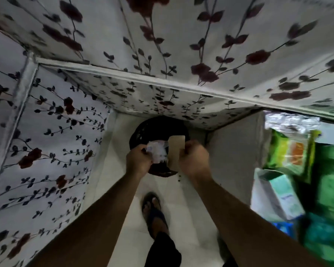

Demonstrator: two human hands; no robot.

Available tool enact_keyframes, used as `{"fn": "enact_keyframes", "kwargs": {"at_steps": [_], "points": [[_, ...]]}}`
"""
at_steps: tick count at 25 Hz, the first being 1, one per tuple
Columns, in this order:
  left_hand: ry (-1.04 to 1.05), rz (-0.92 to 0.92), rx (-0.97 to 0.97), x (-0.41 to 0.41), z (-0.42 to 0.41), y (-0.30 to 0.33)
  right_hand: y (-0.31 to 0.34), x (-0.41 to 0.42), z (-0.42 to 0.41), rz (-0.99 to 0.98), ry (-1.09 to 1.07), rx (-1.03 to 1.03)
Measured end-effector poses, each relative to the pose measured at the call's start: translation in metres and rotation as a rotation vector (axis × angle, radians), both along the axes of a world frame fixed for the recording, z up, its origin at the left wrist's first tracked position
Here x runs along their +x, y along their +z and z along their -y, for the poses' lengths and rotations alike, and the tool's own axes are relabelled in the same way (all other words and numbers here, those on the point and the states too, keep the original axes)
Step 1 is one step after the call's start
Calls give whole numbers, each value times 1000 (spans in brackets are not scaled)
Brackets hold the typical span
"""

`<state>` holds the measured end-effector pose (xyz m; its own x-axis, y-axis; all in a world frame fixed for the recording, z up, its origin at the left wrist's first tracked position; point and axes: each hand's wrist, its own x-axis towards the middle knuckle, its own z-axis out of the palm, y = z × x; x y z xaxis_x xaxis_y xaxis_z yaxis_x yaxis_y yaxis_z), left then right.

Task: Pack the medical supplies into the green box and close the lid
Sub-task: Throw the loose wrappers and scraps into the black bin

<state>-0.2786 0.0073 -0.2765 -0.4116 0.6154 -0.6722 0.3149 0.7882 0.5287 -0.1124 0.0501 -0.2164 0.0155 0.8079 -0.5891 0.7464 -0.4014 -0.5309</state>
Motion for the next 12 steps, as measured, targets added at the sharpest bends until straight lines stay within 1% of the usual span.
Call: {"fn": "enact_keyframes", "kwargs": {"at_steps": [2,6,10,12], "points": [[-67,-54,-5,-9,-8,-33,-37,-21,-5,12,3,5],[-93,-3,-31,-18,-11,-65,-82,-37,-7,51,1,-33],[-51,49,-37,-33,12,-61,-69,-20,9,25,12,24],[-5,86,-28,-25,19,-28,-41,-2,16,9,13,78]]}}
